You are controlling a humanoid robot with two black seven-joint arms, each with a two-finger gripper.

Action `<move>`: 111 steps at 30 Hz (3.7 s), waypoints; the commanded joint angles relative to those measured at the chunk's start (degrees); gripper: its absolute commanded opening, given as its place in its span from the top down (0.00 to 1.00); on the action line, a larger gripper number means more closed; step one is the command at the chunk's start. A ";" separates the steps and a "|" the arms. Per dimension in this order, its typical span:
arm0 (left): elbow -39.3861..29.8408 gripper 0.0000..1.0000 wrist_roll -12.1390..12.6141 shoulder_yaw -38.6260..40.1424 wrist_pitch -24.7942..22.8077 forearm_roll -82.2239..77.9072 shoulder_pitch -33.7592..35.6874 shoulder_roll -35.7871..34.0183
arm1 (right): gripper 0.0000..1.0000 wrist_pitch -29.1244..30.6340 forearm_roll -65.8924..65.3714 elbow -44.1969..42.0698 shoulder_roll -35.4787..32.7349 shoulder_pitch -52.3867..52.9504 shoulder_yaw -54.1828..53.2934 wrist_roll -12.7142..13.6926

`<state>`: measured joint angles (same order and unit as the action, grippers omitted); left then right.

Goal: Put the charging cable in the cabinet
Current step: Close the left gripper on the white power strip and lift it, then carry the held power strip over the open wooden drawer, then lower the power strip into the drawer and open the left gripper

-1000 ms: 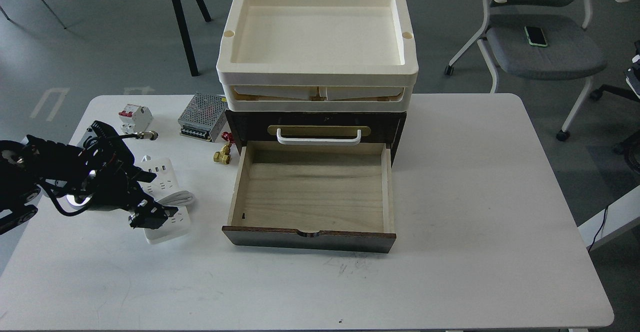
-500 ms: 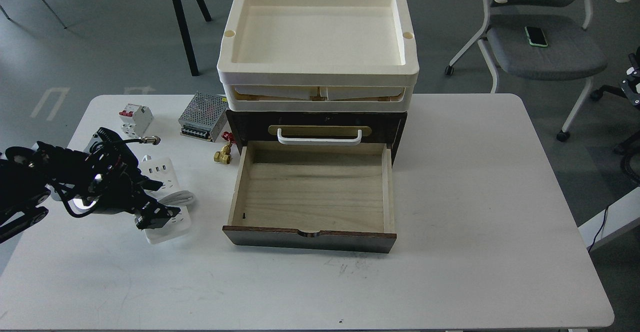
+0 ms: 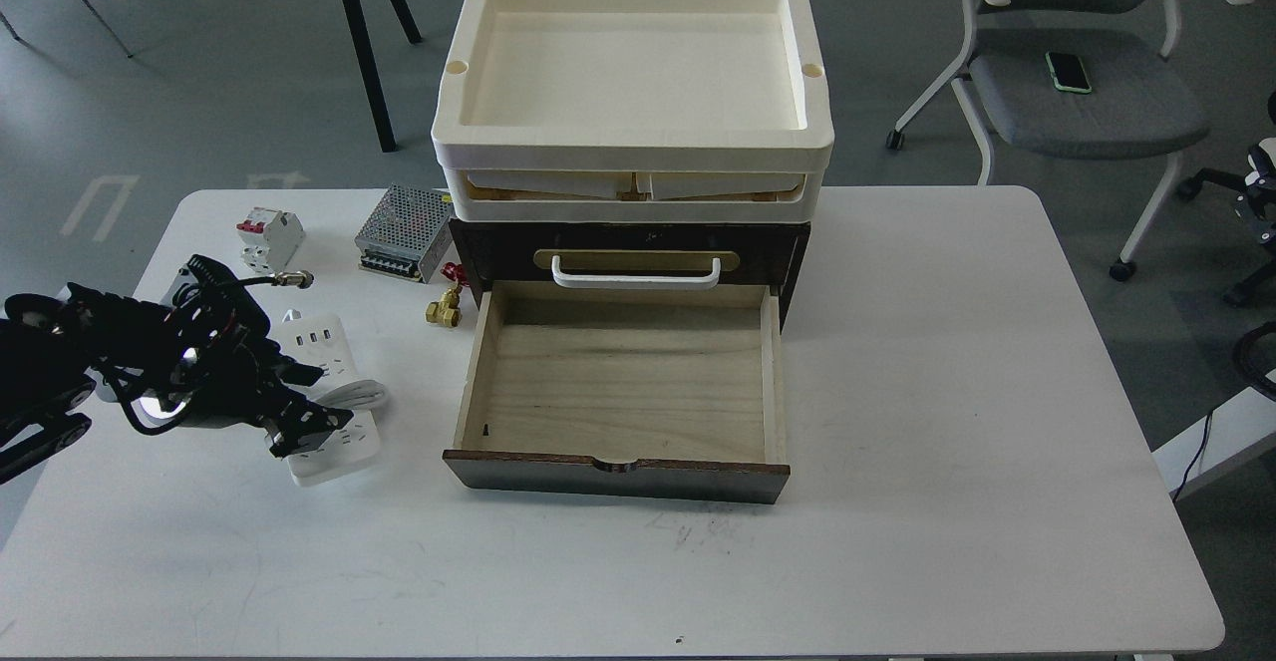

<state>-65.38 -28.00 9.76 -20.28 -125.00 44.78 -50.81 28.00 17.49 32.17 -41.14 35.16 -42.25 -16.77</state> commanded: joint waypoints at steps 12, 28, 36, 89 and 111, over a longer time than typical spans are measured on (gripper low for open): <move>-0.10 1.00 0.00 -0.01 6.31 0.00 -1.01 -0.34 | 0.00 0.00 0.09 -0.09 0.27 -0.53 -0.12 -0.02; -16.34 1.00 0.00 1.13 2.97 8.26 2.94 -19.31 | 0.00 0.00 0.27 -0.97 0.27 -0.79 -0.38 -0.11; -31.21 1.00 0.00 4.99 -6.78 25.66 5.75 -23.38 | 0.00 0.00 0.71 -1.32 0.27 -0.88 -0.47 -0.11; 1.04 1.00 9.81 8.34 -7.72 44.05 -0.57 20.48 | 0.00 0.00 0.71 -3.96 0.27 -1.05 -0.47 -0.11; 4.48 0.17 8.76 8.87 -7.72 46.42 -1.45 20.85 | 0.00 0.00 0.71 -4.05 0.18 -2.29 -0.82 -0.28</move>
<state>-60.18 -19.09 18.61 -27.99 -79.71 43.26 -27.85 28.00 18.28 28.12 -40.96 32.89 -43.04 -17.05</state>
